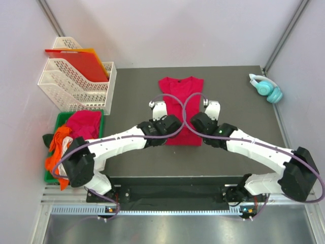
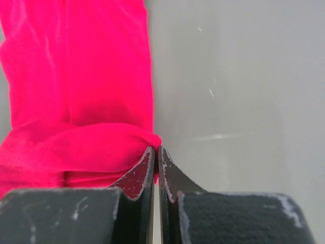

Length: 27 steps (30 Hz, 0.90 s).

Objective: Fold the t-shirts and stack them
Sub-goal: Fold the tshirt

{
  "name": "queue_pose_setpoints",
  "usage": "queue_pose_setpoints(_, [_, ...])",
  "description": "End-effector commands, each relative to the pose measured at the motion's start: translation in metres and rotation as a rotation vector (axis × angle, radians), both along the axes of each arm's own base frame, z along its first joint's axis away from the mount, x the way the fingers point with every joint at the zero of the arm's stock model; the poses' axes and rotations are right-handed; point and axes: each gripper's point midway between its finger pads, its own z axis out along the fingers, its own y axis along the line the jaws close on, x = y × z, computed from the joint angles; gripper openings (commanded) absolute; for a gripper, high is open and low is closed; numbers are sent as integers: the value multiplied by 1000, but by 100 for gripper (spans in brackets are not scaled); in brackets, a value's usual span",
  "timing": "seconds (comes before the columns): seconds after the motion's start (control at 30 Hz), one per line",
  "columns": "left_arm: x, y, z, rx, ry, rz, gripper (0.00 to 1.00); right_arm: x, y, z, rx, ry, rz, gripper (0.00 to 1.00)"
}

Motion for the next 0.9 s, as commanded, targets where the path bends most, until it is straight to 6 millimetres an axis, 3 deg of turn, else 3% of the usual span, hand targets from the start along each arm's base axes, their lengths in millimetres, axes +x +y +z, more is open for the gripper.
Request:
queue_pose_setpoints(0.0, [33, 11, 12, 85, -47, -1, 0, 34, 5, 21, -29, -63, 10, 0])
queue_pose_setpoints(0.33, [85, -1, -9, 128, -23, -5, 0, 75, 20, 3, -52, -31, 13, 0])
queue_pose_setpoints(0.6, [129, 2, -6, 125, -32, 22, 0, 109, 27, -4, -51, -17, -1, 0])
queue_pose_setpoints(0.87, [160, -4, -38, 137, 22, 25, 0, 146, 29, -21, -35, 18, -16, 0])
